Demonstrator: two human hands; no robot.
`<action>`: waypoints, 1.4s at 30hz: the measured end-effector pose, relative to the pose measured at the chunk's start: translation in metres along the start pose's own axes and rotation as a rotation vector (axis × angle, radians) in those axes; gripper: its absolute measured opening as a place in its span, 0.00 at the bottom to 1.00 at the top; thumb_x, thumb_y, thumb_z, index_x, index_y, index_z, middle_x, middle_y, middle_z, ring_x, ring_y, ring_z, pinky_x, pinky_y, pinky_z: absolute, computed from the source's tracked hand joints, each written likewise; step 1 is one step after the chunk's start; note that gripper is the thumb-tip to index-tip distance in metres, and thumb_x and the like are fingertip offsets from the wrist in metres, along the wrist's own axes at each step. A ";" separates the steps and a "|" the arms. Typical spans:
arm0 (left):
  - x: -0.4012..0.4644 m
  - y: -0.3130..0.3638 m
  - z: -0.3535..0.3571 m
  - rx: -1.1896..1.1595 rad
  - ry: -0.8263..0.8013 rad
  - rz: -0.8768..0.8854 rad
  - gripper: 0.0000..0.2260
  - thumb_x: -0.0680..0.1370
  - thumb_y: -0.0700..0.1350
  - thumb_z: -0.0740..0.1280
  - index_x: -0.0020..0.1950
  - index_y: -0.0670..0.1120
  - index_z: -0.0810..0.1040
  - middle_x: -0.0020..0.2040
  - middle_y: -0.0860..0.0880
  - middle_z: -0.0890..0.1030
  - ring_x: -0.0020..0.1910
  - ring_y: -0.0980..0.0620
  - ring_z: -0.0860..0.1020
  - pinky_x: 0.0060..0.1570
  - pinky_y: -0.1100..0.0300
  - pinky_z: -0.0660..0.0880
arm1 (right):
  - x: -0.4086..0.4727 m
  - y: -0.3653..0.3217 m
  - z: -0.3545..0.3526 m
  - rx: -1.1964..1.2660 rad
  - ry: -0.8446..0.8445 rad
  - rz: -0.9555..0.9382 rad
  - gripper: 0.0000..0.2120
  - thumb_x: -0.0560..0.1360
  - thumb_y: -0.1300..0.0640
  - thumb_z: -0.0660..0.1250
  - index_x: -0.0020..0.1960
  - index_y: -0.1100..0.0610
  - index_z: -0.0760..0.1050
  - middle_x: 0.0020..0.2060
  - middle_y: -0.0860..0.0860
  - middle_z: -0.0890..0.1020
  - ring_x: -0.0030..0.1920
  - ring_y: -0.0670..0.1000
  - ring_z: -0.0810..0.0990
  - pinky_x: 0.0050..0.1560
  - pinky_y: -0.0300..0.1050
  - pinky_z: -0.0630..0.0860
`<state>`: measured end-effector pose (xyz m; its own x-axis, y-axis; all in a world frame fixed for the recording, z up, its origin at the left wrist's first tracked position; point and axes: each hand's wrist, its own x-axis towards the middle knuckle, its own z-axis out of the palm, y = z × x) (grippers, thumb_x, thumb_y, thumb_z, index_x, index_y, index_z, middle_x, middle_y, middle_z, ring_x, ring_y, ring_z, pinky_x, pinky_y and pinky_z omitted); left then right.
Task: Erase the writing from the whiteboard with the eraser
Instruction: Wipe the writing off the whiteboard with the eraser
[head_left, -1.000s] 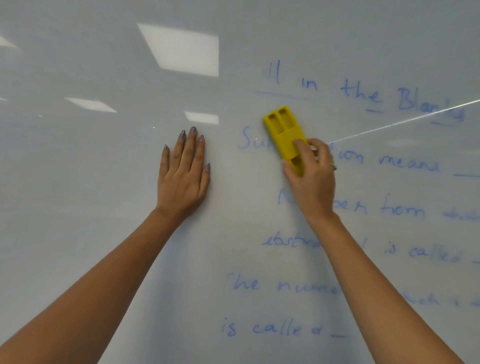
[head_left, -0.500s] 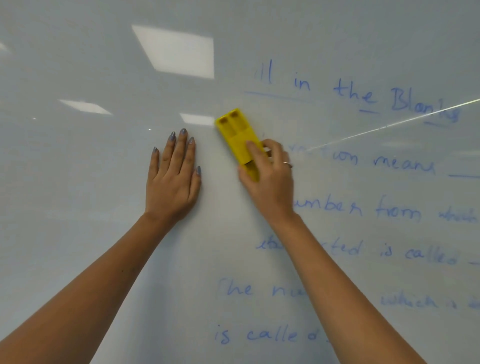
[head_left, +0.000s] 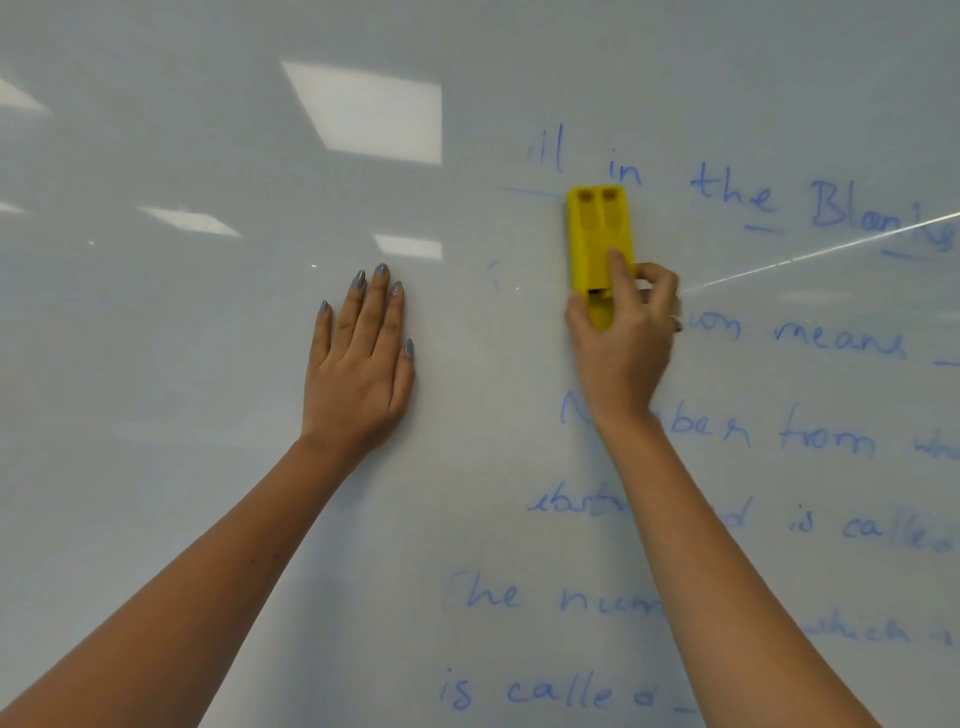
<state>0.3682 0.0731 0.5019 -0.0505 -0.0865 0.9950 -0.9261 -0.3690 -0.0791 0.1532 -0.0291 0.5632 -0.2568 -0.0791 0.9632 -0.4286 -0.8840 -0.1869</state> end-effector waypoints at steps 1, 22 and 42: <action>0.000 0.000 0.000 -0.003 0.001 0.000 0.25 0.83 0.48 0.48 0.80 0.41 0.57 0.80 0.44 0.56 0.80 0.45 0.53 0.77 0.44 0.52 | -0.010 -0.010 0.004 0.013 -0.029 -0.101 0.22 0.71 0.56 0.71 0.64 0.57 0.77 0.56 0.62 0.76 0.50 0.63 0.76 0.48 0.55 0.77; -0.002 0.001 0.001 -0.011 0.036 0.005 0.24 0.83 0.46 0.50 0.79 0.41 0.59 0.80 0.43 0.58 0.79 0.44 0.55 0.76 0.43 0.55 | -0.035 -0.014 0.012 0.061 -0.024 -0.180 0.21 0.69 0.57 0.73 0.62 0.57 0.78 0.55 0.62 0.77 0.47 0.62 0.77 0.48 0.53 0.76; 0.066 0.012 -0.007 -0.008 -0.045 -0.014 0.27 0.82 0.50 0.46 0.79 0.41 0.59 0.80 0.43 0.56 0.79 0.43 0.55 0.75 0.43 0.54 | 0.076 -0.007 0.014 -0.012 -0.161 -0.469 0.20 0.72 0.54 0.70 0.63 0.56 0.76 0.60 0.59 0.77 0.54 0.63 0.77 0.51 0.55 0.77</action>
<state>0.3516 0.0694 0.5668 -0.0205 -0.1234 0.9922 -0.9294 -0.3634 -0.0644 0.1484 -0.0354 0.6398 0.1027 0.2545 0.9616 -0.4763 -0.8361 0.2721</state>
